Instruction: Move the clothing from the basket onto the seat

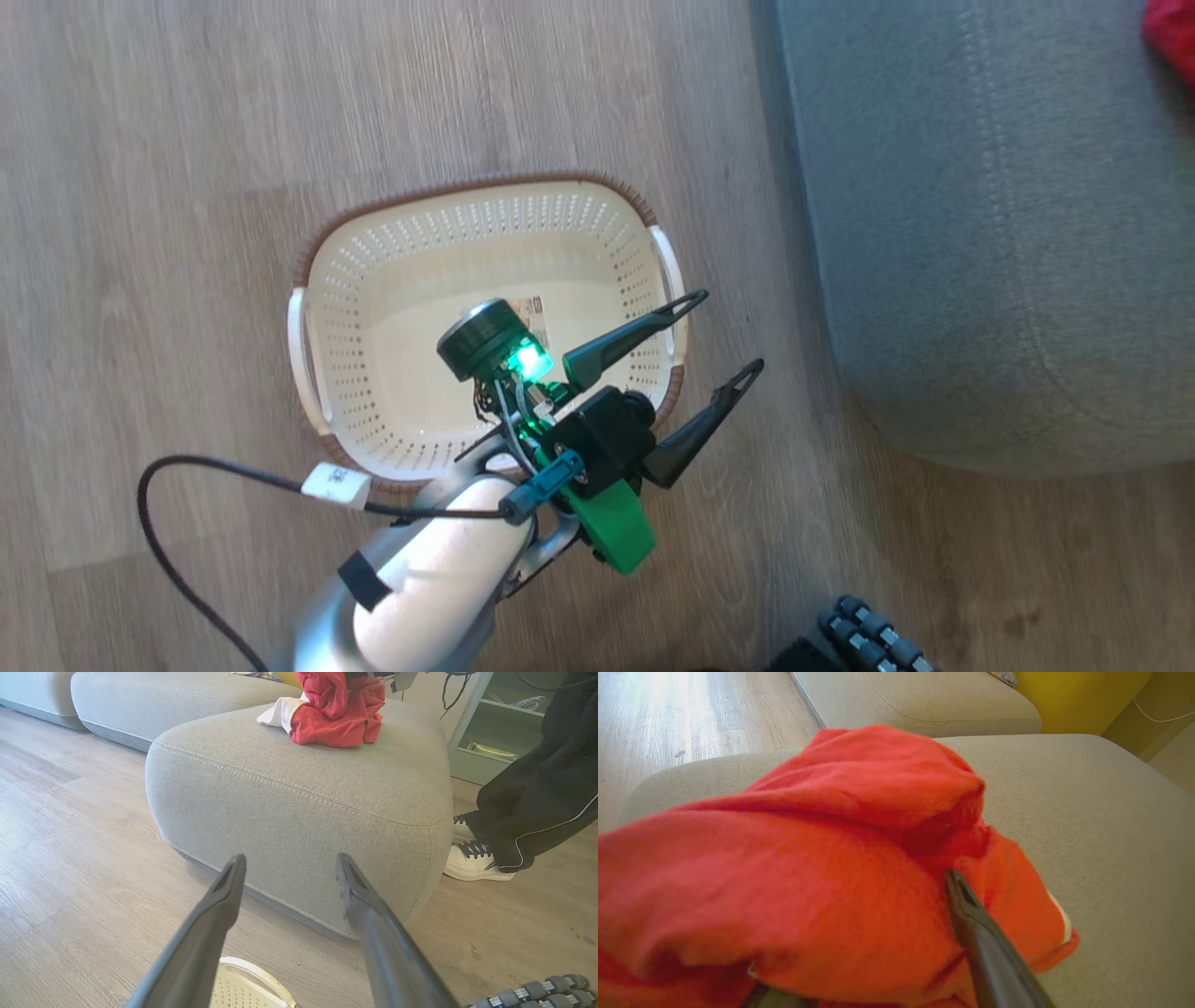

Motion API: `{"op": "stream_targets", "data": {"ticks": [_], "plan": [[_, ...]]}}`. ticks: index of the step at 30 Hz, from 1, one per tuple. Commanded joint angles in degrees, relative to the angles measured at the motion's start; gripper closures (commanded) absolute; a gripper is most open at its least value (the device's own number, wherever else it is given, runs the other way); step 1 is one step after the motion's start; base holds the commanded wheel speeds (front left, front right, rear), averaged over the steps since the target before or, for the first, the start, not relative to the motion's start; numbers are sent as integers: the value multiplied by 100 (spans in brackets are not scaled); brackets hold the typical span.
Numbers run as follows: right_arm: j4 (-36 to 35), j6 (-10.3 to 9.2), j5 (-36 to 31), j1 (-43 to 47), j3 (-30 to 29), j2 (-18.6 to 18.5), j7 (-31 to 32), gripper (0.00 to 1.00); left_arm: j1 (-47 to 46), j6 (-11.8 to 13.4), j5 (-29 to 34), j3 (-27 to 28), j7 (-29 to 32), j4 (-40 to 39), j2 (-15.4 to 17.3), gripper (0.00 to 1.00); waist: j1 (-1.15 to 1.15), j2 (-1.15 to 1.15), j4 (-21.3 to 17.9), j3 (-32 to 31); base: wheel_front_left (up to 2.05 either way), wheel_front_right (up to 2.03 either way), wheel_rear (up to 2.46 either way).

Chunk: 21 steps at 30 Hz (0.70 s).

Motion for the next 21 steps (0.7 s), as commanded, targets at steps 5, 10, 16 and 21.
{"op": "stream_targets", "data": {"ticks": [5,10,16,21], "plan": [[-94,39,21,354,251,-66,-21,0,97,-6,-110,129,-29,-178,-67,0,0,0,-95,-568,0,0,0],[-160,39,219,576,445,50,26,0,284,-6,-195,212,-29,-216,-119,0,0,0,-127,-1082,0,0,0],[-689,39,650,1039,909,134,10,0,620,-6,-263,400,-29,-311,-179,0,0,0,-128,-1721,0,0,0],[-1289,39,1182,1433,1269,40,-91,0,911,-6,-284,626,-29,-411,-214,0,0,0,-117,-2161,0,0,0]]}}
